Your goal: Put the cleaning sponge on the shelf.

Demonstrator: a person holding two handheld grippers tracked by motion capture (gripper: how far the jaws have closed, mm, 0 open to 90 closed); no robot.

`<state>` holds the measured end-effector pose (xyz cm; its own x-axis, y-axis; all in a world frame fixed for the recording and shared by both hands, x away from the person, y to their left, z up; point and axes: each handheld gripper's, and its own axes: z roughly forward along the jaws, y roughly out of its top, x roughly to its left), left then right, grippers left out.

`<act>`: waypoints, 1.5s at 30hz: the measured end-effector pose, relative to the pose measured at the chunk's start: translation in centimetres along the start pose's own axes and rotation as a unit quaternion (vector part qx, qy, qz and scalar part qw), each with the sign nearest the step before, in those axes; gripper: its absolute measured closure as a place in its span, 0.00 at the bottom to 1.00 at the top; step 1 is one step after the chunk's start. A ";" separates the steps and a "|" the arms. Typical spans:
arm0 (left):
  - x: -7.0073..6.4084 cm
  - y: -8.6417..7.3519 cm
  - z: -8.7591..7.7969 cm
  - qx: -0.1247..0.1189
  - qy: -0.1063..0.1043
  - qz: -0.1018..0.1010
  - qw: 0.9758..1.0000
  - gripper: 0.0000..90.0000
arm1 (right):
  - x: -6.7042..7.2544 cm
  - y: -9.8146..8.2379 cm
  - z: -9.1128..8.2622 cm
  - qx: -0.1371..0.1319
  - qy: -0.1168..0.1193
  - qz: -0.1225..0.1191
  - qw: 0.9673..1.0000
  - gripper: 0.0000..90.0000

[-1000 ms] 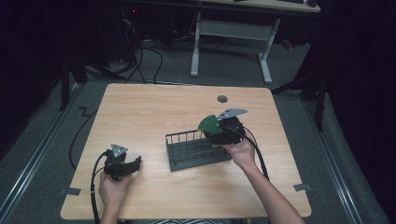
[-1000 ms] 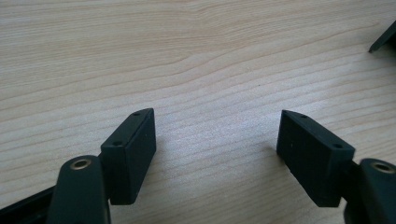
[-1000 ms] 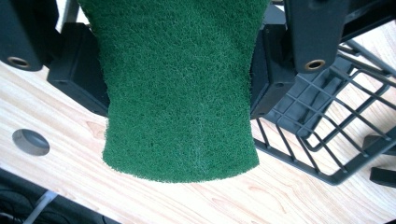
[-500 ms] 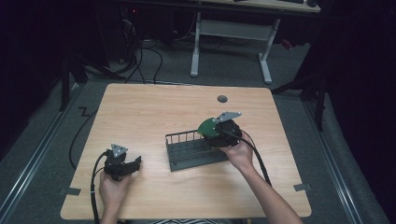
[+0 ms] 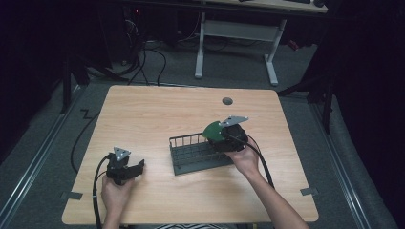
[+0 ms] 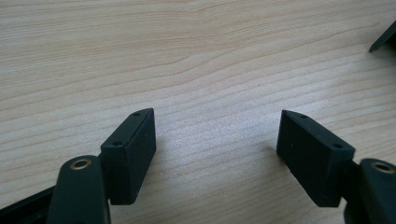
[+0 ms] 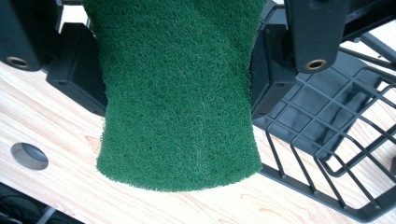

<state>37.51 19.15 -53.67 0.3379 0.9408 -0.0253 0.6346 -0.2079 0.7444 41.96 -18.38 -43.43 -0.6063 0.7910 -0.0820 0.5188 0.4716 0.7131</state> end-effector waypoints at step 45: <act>0.0 0.0 0.0 0.001 0.000 0.001 1.000 0.32 | -0.2 -1.4 -0.2 0.013 0.009 0.006 1.000 0.23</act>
<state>37.52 19.12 -53.66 0.3390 0.9405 -0.0234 0.6346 -0.2102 0.7437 41.24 -19.28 -44.29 -0.6114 0.7890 -0.0607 0.5414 0.4731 0.6951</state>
